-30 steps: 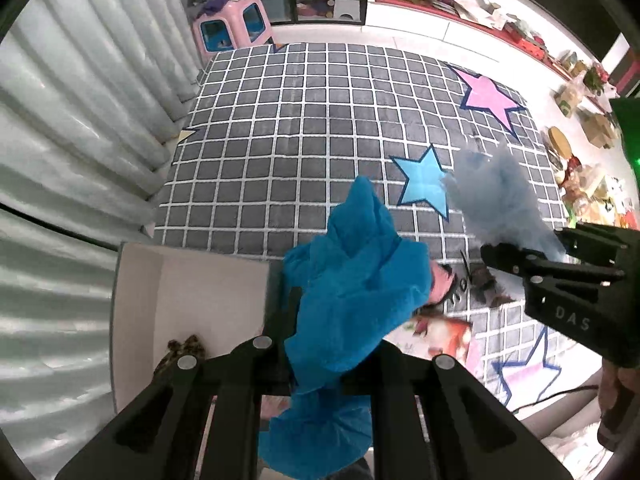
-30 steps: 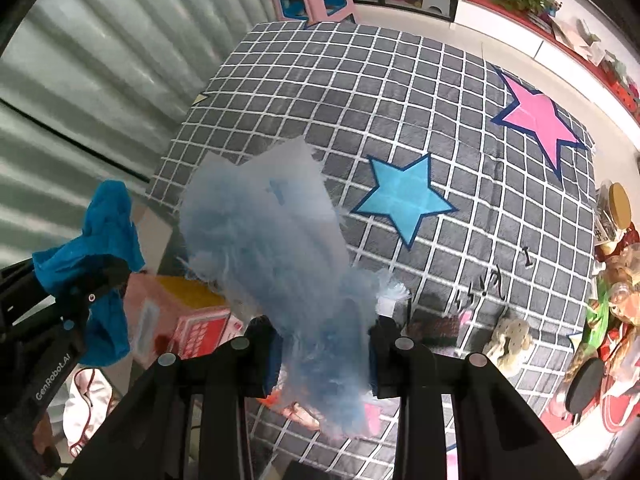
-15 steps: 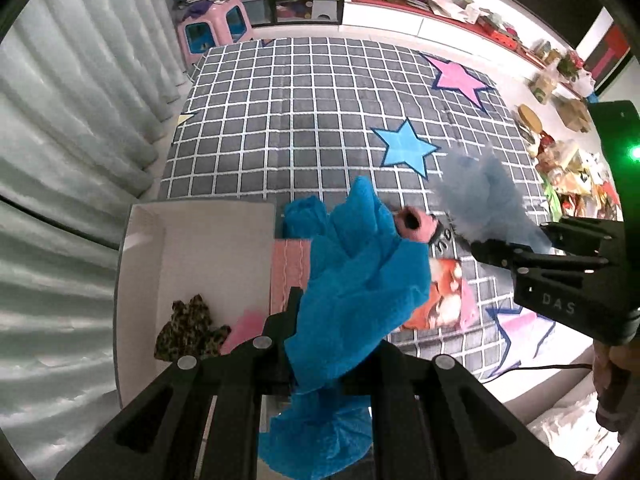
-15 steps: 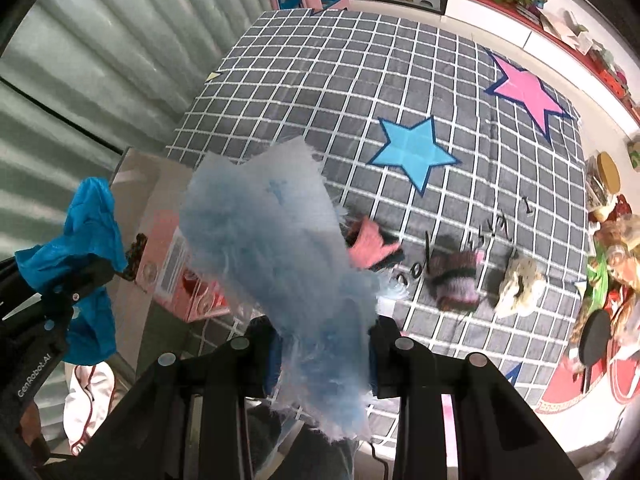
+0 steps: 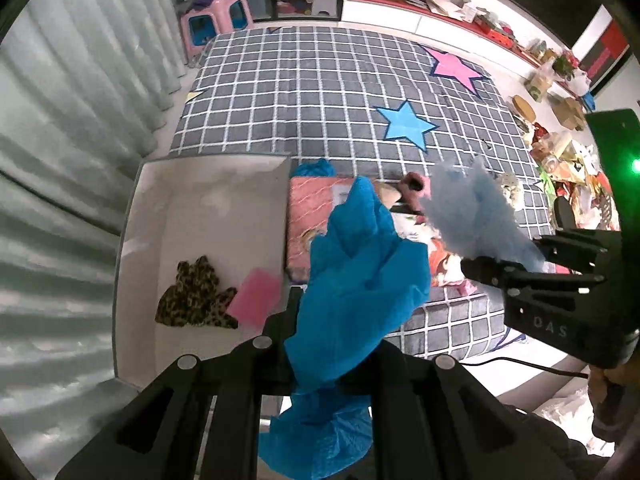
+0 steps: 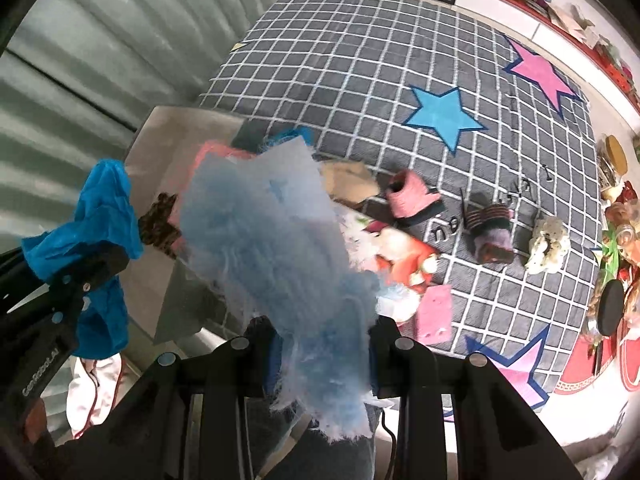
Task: Organize soft objects
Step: 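Carry the blue cloth in the left tool while the right tool carries the fur to the box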
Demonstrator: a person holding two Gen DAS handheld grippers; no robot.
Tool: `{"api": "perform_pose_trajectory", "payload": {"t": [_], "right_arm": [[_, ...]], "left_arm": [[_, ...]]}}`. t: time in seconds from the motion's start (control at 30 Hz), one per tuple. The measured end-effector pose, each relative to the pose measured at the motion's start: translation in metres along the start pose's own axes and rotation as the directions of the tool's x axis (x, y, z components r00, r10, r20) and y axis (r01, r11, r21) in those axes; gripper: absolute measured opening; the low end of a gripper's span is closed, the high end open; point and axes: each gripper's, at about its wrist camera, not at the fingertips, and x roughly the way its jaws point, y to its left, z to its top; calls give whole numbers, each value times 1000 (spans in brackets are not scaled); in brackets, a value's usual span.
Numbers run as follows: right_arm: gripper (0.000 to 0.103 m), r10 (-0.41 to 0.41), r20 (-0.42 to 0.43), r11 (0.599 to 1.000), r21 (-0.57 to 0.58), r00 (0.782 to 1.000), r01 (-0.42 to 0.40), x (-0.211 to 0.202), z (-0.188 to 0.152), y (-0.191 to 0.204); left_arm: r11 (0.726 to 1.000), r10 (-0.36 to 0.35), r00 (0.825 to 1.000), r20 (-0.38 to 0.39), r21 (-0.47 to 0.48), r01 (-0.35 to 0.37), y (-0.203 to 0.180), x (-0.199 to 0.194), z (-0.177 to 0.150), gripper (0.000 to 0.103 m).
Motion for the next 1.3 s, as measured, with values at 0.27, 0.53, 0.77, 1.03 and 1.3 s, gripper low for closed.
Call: {"api": "perform_pose_trajectory", "payload": {"t": [0.27,0.53,0.77,1.03,1.3], "right_arm": [[34,17,-10,995,-93,1000,-18,1,0,45],[34,32,-29,980,-194,999,-37,5,6,92],[34,48,-60,964,-260,997,-62,15,10,128],[34,57,-101,946,-312,993,-86,29,12,162],[34,46,-138,935,-343,989,-91,43,13,181]], "left_arm": [[994,32,999,12,-102,-31,40,-6,-23,13],[967,80,997,-8,-241,-80,93,-5,-52,13],[940,95,994,-47,-326,-105,126,3,-80,14],[917,104,992,-68,-379,-123,147,5,-98,14],[910,101,992,-77,-395,-124,154,10,-99,14]]}}
